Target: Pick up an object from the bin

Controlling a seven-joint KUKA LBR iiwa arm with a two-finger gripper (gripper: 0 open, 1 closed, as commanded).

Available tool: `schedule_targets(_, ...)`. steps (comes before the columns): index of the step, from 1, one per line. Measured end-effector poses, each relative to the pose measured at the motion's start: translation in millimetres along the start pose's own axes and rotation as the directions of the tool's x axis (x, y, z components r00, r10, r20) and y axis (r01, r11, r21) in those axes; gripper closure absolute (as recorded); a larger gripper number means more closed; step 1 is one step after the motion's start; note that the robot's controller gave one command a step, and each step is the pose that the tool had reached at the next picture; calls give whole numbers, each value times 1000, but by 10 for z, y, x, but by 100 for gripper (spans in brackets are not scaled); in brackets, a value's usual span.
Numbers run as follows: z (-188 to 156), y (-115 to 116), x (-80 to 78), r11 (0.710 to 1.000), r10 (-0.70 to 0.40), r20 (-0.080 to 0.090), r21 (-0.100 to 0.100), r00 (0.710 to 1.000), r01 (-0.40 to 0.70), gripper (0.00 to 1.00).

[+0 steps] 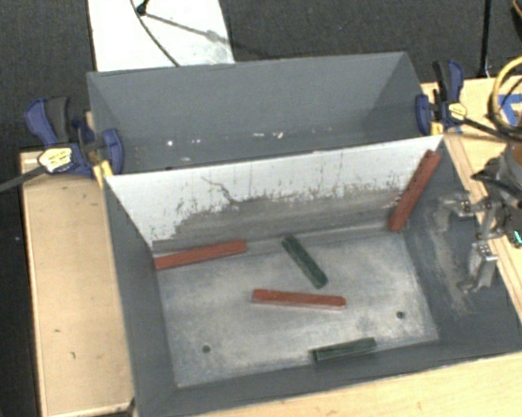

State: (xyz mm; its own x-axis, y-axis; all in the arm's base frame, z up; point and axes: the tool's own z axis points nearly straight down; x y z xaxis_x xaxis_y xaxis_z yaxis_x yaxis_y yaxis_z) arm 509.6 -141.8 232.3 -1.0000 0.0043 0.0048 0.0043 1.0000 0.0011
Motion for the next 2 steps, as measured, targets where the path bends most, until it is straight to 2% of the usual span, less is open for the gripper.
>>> schedule_targets(1,1026,477,-192,1000,-32,1,-2,1000,32,0)
schedule_targets(2,1375,1329,-173,995,-103,3,-3,995,103,0)
